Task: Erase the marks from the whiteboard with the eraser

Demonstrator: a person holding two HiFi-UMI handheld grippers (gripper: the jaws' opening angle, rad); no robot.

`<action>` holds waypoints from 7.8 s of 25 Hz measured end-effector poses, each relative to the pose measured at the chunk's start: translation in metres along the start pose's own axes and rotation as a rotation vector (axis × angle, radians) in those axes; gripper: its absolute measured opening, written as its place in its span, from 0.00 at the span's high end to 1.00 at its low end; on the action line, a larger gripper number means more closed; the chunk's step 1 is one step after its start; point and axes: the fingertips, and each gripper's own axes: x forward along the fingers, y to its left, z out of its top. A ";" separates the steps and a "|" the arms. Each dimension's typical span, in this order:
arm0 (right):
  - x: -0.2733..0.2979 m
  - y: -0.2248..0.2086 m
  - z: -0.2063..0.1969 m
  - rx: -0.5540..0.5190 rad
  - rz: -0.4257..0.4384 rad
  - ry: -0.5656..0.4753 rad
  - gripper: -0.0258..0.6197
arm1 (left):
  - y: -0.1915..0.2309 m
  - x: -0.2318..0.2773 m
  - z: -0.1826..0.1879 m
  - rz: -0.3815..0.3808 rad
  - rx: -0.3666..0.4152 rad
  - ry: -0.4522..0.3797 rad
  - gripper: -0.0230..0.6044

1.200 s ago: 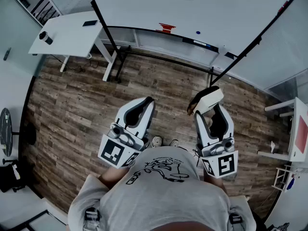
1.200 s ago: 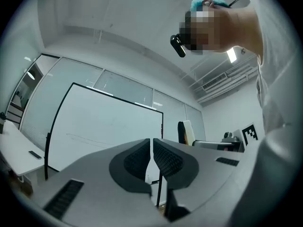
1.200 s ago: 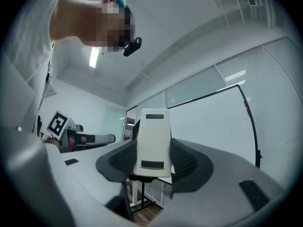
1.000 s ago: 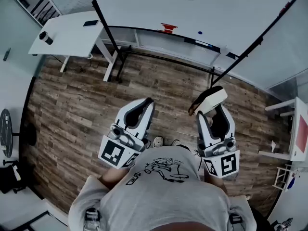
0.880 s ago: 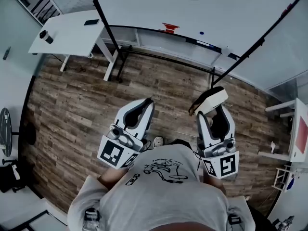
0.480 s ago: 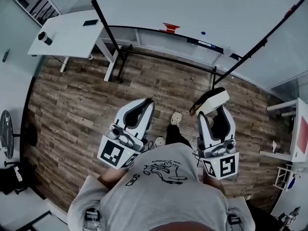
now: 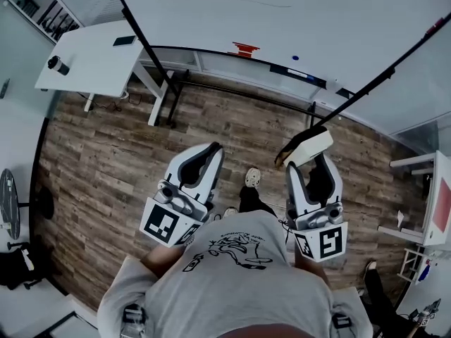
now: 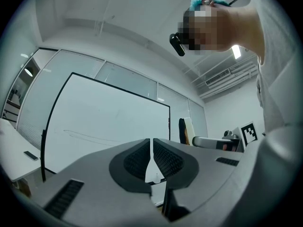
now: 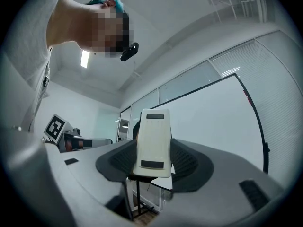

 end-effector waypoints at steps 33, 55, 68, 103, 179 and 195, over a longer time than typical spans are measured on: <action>0.180 -0.198 -0.035 -0.020 0.060 0.006 0.61 | 0.104 0.244 -0.022 0.052 0.040 -0.011 0.91; 0.274 -0.192 -0.046 -0.145 -0.028 0.005 0.61 | 0.194 0.272 -0.020 -0.033 0.022 -0.009 0.91; 0.333 -0.249 -0.044 -0.588 -0.162 0.065 0.61 | 0.213 0.285 -0.016 -0.026 0.036 -0.008 0.91; 0.402 -0.295 -0.099 -0.975 -0.245 0.184 0.61 | 0.250 0.285 -0.026 0.033 0.011 0.005 0.91; 0.425 -0.226 -0.110 -0.948 -0.061 0.172 0.61 | 0.258 0.240 -0.012 0.100 0.022 -0.014 0.91; 0.463 -0.238 -0.112 -0.947 -0.151 0.191 0.60 | 0.287 0.227 -0.012 0.126 0.003 -0.021 0.91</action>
